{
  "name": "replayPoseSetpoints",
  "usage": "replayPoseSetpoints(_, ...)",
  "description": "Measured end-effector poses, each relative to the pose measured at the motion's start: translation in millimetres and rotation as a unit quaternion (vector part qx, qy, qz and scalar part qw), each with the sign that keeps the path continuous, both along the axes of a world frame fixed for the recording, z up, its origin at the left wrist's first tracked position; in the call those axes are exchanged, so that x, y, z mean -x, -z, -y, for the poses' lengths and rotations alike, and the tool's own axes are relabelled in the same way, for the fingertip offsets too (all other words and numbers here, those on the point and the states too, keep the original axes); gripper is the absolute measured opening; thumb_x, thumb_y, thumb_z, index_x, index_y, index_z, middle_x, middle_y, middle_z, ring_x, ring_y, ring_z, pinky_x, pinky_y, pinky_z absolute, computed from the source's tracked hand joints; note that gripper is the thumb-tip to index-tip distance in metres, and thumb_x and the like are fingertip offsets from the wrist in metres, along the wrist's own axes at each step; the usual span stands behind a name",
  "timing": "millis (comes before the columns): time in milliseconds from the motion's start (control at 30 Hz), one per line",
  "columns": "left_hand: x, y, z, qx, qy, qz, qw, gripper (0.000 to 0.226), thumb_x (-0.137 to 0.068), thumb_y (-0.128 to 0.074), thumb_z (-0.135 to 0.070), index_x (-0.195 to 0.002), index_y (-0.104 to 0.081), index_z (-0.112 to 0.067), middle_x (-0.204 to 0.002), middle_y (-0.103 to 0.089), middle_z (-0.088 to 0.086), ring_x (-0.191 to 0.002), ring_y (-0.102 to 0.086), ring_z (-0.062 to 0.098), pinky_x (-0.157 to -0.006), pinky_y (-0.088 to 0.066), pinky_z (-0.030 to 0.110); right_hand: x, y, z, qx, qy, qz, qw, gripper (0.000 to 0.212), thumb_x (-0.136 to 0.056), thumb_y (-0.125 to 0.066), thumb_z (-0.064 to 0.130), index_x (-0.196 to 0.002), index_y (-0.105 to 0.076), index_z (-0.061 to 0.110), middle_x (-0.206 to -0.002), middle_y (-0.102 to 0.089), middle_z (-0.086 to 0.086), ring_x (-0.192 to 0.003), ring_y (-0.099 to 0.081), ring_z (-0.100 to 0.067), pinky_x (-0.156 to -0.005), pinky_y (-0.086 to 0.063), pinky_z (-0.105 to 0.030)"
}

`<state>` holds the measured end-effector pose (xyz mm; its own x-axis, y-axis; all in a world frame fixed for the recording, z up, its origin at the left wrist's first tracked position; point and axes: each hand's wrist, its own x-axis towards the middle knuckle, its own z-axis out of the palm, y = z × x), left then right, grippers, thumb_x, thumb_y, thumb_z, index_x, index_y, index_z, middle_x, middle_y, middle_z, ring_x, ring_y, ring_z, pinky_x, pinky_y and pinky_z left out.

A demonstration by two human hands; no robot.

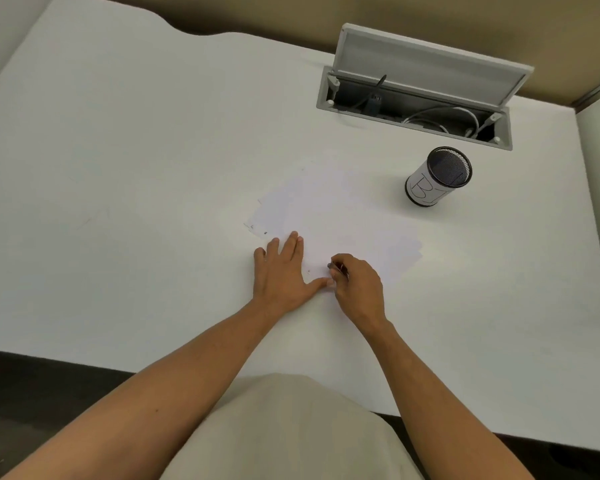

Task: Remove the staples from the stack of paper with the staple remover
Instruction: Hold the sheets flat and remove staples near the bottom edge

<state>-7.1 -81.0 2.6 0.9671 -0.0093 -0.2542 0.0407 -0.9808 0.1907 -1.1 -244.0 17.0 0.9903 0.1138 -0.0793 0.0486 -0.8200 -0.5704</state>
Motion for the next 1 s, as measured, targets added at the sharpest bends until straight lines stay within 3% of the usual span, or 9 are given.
replayPoseSetpoints(67, 3, -3, -3, -0.031, 0.001, 0.035, 0.999, 0.099, -0.079, -0.017, -0.086, -0.145, -0.037, -0.015, -0.150, -0.038, -0.001, -0.113, -0.045, 0.027, -0.090, -0.033, 0.041, 3, 2, 1, 0.004, 0.007, 0.002, 1.000, 0.012, -0.093, -0.060, 0.019, -0.104, -0.064, 0.019, -0.093, -0.071, 0.003, -0.085, -0.061, -0.017, -0.070, -0.043, -0.025)
replayPoseSetpoints(167, 10, -5, -12, -0.070, 0.038, 0.088, 0.993, 0.070, -0.091, -0.031, -0.069, -0.123, -0.058, -0.014, -0.118, -0.060, 0.002, -0.094, -0.050, 0.025, -0.080, -0.035, 0.039, 7, 2, 1, -0.004, 0.019, 0.004, 1.000, 0.011, -0.093, -0.060, 0.021, -0.103, -0.065, 0.020, -0.094, -0.071, 0.004, -0.087, -0.061, -0.016, -0.071, -0.046, -0.026)
replayPoseSetpoints(267, 14, -7, -19, -0.055, 0.067, 0.158, 0.984, 0.040, -0.091, -0.056, -0.048, -0.080, -0.068, -0.012, -0.078, -0.062, 0.003, -0.077, -0.051, 0.025, -0.071, -0.037, 0.040, 10, 2, 4, -0.009, 0.026, 0.000, 1.000, 0.013, -0.093, -0.060, 0.020, -0.105, -0.066, 0.020, -0.097, -0.072, 0.003, -0.088, -0.063, -0.017, -0.075, -0.051, -0.031)
replayPoseSetpoints(333, 14, -5, -25, -0.029, 0.086, 0.185, 0.979, 0.029, -0.087, -0.068, -0.036, -0.070, -0.066, -0.012, -0.074, -0.061, 0.003, -0.075, -0.053, 0.025, -0.070, -0.039, 0.039, 11, 3, 6, -0.007, 0.025, -0.004, 1.000, 0.015, -0.093, -0.059, 0.019, -0.106, -0.066, 0.019, -0.098, -0.072, 0.002, -0.089, -0.063, -0.019, -0.076, -0.051, -0.032)
replayPoseSetpoints(433, 9, 1, -30, 0.051, 0.110, 0.213, 0.969, 0.016, -0.085, -0.072, -0.025, -0.091, -0.071, -0.011, -0.099, -0.067, 0.007, -0.096, -0.061, 0.030, -0.082, -0.044, 0.043, 11, 3, 8, -0.007, 0.020, -0.004, 1.000, 0.015, -0.092, -0.060, 0.018, -0.105, -0.067, 0.019, -0.098, -0.072, 0.001, -0.090, -0.062, -0.020, -0.074, -0.047, -0.030)
replayPoseSetpoints(533, 3, 2, -32, 0.080, 0.123, 0.168, 0.975, 0.034, -0.092, -0.063, -0.026, -0.124, -0.064, -0.012, -0.137, -0.057, 0.009, -0.130, -0.049, 0.031, -0.104, -0.037, 0.049, 9, 2, 8, -0.004, 0.018, 0.000, 1.000, 0.013, -0.092, -0.060, 0.017, -0.102, -0.067, 0.018, -0.095, -0.072, 0.001, -0.087, -0.062, -0.021, -0.072, -0.046, -0.030)
replayPoseSetpoints(600, 3, 4, -32, 0.071, 0.126, 0.119, 0.982, 0.041, -0.098, -0.052, -0.030, -0.137, -0.055, -0.016, -0.149, -0.046, 0.006, -0.139, -0.039, 0.028, -0.108, -0.031, 0.046, 7, 1, 7, 0.000, 0.015, -0.002, 1.000, 0.013, -0.092, -0.059, 0.017, -0.103, -0.067, 0.018, -0.095, -0.071, 0.001, -0.088, -0.061, -0.020, -0.073, -0.046, -0.030)
replayPoseSetpoints(833, 5, 6, -27, 0.050, 0.127, 0.108, 0.985, 0.049, -0.095, -0.052, -0.047, -0.139, -0.053, -0.025, -0.139, -0.055, 0.005, -0.119, -0.052, 0.026, -0.093, -0.037, 0.042, -2, -3, 3, 0.019, -0.034, 0.023, 0.999, 0.015, -0.092, -0.063, 0.017, -0.105, -0.070, 0.014, -0.098, -0.073, -0.002, -0.090, -0.064, -0.021, -0.076, -0.042, -0.023)
replayPoseSetpoints(1000, 3, 12, -29, 0.053, 0.146, 0.129, 0.979, 0.052, -0.092, -0.051, -0.056, -0.136, -0.056, -0.028, -0.131, -0.056, 0.005, -0.118, -0.050, 0.025, -0.094, -0.034, 0.042, -5, -4, 4, 0.031, -0.083, 0.026, 0.996, 0.013, -0.089, -0.065, 0.012, -0.099, -0.072, 0.013, -0.095, -0.075, -0.002, -0.090, -0.065, -0.023, -0.077, -0.050, -0.033)
